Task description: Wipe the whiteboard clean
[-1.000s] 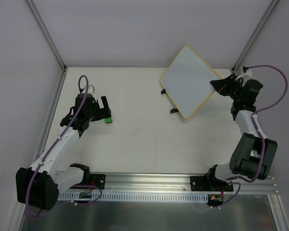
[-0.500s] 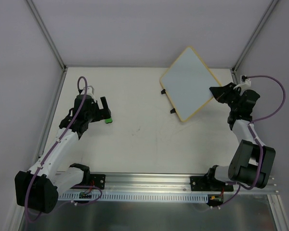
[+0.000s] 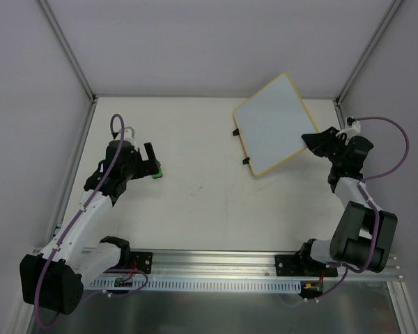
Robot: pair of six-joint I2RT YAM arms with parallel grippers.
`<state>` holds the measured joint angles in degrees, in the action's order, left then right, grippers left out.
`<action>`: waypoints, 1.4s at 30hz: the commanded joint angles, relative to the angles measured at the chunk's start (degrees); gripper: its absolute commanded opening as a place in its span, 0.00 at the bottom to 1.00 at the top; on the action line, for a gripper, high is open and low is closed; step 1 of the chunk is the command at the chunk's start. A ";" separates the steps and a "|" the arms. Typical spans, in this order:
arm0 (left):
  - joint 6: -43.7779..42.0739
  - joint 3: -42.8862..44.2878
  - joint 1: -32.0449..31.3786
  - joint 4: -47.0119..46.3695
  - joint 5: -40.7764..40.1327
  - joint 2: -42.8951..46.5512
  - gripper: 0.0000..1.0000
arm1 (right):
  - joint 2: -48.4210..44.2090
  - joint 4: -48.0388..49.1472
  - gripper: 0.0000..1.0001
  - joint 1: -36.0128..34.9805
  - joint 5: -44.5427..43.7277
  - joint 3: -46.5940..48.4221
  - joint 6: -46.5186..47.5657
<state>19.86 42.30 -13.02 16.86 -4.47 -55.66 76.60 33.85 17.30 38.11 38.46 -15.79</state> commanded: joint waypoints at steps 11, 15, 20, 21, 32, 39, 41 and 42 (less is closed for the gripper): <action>-1.31 -0.47 0.27 0.63 -0.36 1.34 0.99 | -0.92 3.07 0.41 1.07 1.53 -1.45 3.49; -1.31 -0.47 0.27 0.63 -0.45 1.25 0.99 | -1.45 2.98 0.47 1.07 1.44 -1.89 3.49; -1.31 -0.38 0.27 0.63 -0.54 1.08 0.99 | -2.59 2.10 0.59 1.24 0.48 -2.86 3.66; -1.23 -0.38 0.27 0.63 -0.54 0.99 0.99 | -3.20 1.58 0.61 1.16 0.13 -3.12 3.58; -1.40 0.85 0.27 0.63 -0.45 0.99 0.99 | -10.85 -7.03 0.73 1.86 -5.76 -5.58 6.82; -2.45 4.89 0.27 0.63 -0.54 0.55 0.99 | -21.74 -24.95 0.79 2.30 -18.06 -2.18 10.34; -3.50 7.26 0.27 0.89 -0.80 0.38 0.99 | -23.86 -32.94 0.80 2.39 -22.62 0.46 11.57; -3.77 8.14 0.27 0.80 -1.06 0.20 0.99 | -24.39 -36.19 0.82 2.39 -24.47 3.61 11.57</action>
<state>18.57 45.65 -13.02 18.37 -4.58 -55.37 55.05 8.43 19.11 22.26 34.76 -7.22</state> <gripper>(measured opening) 0.987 0.807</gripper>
